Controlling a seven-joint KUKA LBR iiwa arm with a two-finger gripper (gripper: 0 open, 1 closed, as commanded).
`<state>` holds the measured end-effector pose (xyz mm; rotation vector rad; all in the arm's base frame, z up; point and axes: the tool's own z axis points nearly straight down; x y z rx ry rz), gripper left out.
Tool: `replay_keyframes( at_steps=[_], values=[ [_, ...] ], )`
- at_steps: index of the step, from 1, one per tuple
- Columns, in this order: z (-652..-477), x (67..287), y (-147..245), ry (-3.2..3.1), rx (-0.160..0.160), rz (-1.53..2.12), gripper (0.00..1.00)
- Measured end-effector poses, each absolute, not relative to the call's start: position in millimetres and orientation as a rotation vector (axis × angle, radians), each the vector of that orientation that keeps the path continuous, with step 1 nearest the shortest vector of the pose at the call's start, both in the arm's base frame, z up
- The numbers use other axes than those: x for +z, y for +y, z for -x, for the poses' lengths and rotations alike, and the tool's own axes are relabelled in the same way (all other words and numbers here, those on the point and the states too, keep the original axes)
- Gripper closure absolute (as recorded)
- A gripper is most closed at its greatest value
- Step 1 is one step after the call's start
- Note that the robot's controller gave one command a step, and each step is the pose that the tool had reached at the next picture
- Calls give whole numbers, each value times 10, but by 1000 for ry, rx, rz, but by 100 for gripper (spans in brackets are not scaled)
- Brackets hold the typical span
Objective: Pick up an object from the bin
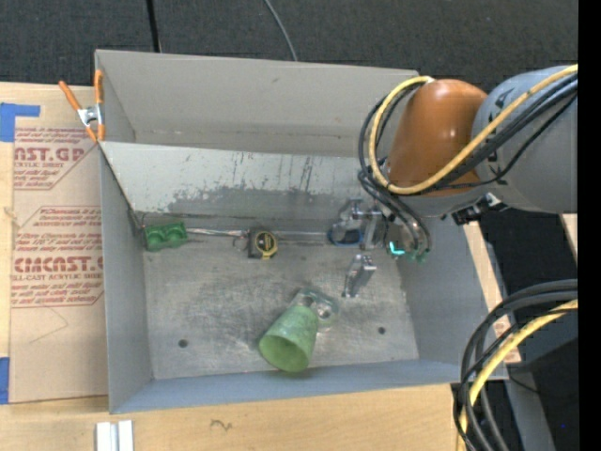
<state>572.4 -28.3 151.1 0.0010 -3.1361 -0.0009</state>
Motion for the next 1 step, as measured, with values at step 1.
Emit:
replay_keyframes(
  at_steps=[1],
  values=[
    [-5011,689,135,-3146,-2,13,0]
  ],
)
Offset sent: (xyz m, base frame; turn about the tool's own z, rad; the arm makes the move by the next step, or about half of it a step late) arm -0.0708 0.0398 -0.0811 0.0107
